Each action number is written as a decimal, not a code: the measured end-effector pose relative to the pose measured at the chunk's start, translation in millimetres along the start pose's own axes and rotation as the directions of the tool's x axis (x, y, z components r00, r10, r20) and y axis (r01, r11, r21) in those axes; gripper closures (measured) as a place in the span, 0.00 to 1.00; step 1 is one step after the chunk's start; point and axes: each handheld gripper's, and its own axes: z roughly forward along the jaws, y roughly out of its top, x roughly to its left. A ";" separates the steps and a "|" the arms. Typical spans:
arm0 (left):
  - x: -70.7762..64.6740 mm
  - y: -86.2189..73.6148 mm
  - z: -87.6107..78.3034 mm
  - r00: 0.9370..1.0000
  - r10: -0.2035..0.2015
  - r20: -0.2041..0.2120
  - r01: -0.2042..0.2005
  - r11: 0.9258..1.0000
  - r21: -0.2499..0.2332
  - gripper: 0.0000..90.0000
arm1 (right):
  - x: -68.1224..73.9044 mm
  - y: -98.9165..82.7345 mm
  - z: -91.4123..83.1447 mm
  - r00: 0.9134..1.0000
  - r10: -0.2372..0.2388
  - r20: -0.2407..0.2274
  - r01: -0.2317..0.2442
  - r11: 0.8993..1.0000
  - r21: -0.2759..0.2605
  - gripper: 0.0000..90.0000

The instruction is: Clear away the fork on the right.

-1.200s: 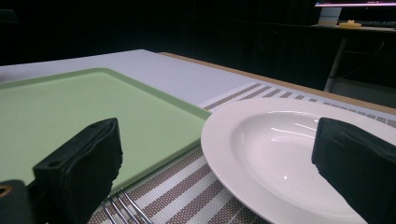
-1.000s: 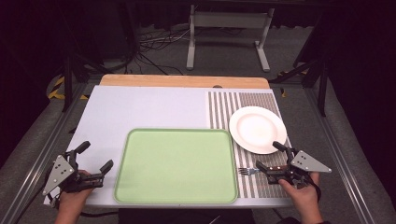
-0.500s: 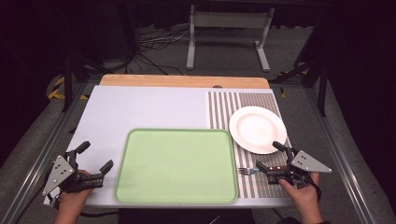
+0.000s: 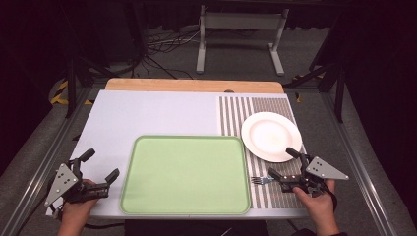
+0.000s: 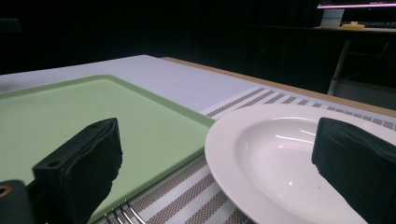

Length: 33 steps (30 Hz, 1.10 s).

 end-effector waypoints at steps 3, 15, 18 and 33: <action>-0.1 -0.1 0.0 1.000 0.000 -0.001 0.000 1.000 0.001 0.00 | 0.6 3.5 1.7 1.000 0.004 -0.003 -0.004 1.000 -0.009 0.03; -0.2 -0.1 -0.4 1.000 0.000 -0.003 0.000 1.000 0.002 0.00 | -3.6 21.6 9.4 0.998 0.004 -0.065 -0.001 0.999 0.044 0.01; 0.1 0.1 -0.5 1.000 0.005 -0.003 -0.005 1.000 0.001 0.00 | -3.4 26.9 11.4 0.998 -0.012 -0.062 0.017 0.997 0.071 0.03; -0.4 0.3 -0.2 1.000 0.007 -0.004 -0.007 1.000 -0.001 0.00 | -8.6 64.7 14.3 0.964 -0.199 -0.177 0.251 0.899 0.359 0.12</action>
